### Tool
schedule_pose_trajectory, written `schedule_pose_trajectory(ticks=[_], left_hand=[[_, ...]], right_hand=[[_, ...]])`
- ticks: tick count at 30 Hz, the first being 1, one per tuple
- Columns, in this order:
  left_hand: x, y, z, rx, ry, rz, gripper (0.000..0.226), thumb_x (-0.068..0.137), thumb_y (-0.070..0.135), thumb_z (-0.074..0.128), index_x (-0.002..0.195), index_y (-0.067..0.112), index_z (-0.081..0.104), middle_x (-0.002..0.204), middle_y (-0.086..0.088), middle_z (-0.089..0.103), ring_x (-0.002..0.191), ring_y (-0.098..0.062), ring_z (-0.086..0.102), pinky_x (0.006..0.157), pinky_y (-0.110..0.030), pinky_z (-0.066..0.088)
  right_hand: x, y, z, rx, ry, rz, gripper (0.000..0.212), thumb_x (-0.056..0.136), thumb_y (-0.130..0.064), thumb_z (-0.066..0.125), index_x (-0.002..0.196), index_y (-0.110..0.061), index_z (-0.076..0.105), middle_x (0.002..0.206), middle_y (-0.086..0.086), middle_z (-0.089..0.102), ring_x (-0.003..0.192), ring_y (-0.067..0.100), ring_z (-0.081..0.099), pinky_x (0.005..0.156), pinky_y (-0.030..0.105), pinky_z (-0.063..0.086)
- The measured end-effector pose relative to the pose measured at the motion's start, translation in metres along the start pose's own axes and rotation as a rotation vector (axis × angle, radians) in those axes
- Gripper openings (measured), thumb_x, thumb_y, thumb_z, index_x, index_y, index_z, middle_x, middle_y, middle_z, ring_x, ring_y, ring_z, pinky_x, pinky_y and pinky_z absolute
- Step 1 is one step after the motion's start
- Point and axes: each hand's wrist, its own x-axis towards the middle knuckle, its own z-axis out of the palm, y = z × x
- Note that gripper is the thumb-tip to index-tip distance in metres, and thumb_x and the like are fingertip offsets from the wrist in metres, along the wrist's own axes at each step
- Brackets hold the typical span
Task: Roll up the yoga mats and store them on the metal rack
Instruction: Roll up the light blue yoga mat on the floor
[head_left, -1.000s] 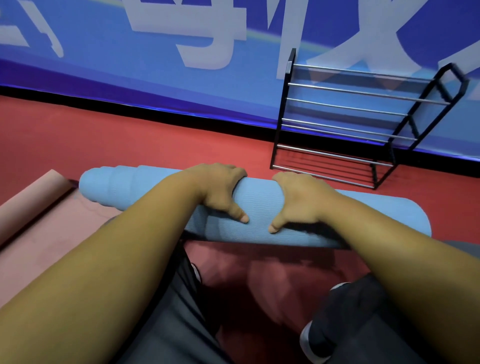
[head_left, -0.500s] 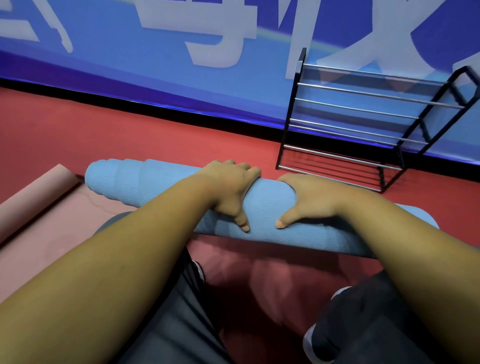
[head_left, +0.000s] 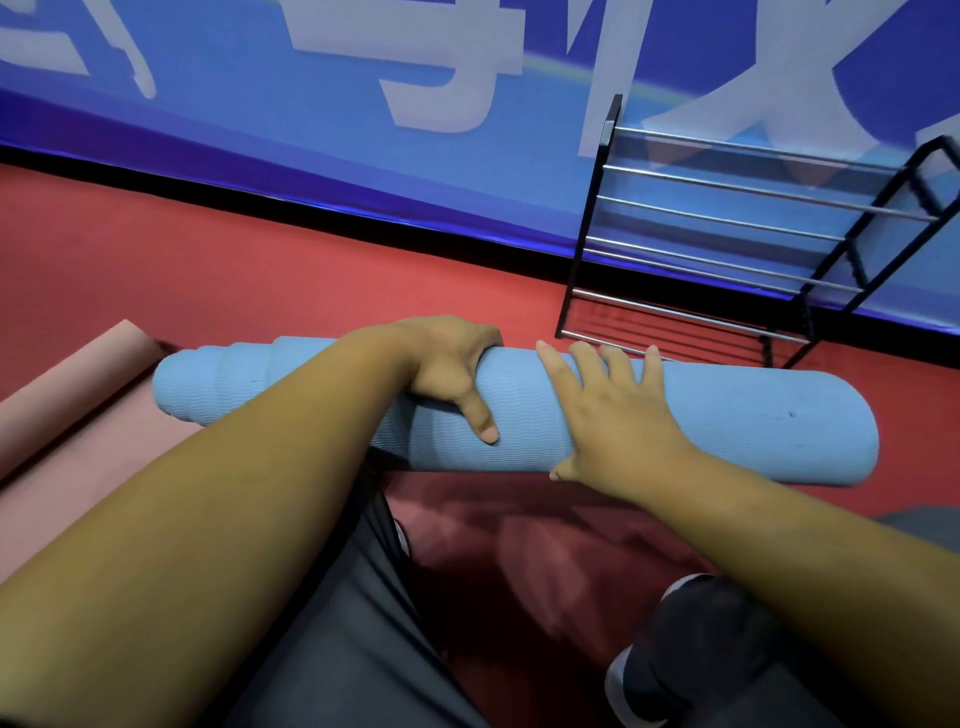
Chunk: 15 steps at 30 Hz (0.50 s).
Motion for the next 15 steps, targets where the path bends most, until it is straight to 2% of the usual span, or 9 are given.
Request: schedule_pose_trajectory(ticks=[2,5,9,12,15], left_hand=[[0.001,-0.001,0.001,-0.028,-0.020,-0.002,0.097,0.045,0.067,0.099,0.128,0.040,0.056,0.110,0.019,0.066,0.099,-0.009,0.064,0.092,-0.039,0.057],[0.002,-0.001,0.004,-0.034,-0.041,0.008,0.098,0.047,0.067,0.098,0.131,0.041,0.056,0.113,0.018,0.067,0.103,-0.011,0.065,0.096,-0.042,0.057],[0.002,0.000,0.007,0.002,-0.024,0.031,0.098,0.056,0.073,0.091,0.140,0.038,0.054,0.125,0.012,0.067,0.111,-0.018,0.065,0.100,-0.044,0.056],[-0.002,0.001,0.010,0.088,0.010,0.054,0.097,0.065,0.081,0.082,0.144,0.034,0.052,0.133,0.008,0.065,0.118,-0.021,0.063,0.103,-0.045,0.053],[-0.007,0.006,0.015,0.238,0.042,0.060,0.109,0.059,0.093,0.075,0.144,0.031,0.048,0.139,0.007,0.060,0.126,-0.024,0.059,0.106,-0.049,0.050]], right_hand=[[0.002,-0.001,0.000,0.005,0.007,0.000,0.144,0.062,-0.076,0.085,0.168,-0.024,0.002,0.158,0.006,0.031,0.139,0.037,0.041,0.118,0.075,0.027],[0.005,0.000,0.000,0.044,-0.020,-0.001,0.136,0.058,-0.073,0.086,0.162,-0.024,0.015,0.145,0.002,0.039,0.127,0.037,0.047,0.110,0.067,0.038],[0.012,0.009,-0.004,0.147,-0.062,-0.009,0.123,0.051,-0.074,0.088,0.150,-0.028,0.031,0.132,-0.003,0.044,0.120,0.035,0.050,0.101,0.058,0.046],[0.017,0.016,-0.008,0.215,-0.107,-0.009,0.124,0.043,-0.080,0.086,0.147,-0.033,0.037,0.129,-0.007,0.047,0.117,0.031,0.051,0.095,0.053,0.049],[0.026,0.025,-0.010,0.327,-0.171,-0.027,0.122,0.035,-0.082,0.082,0.142,-0.038,0.046,0.125,-0.014,0.053,0.114,0.025,0.056,0.095,0.049,0.053]])
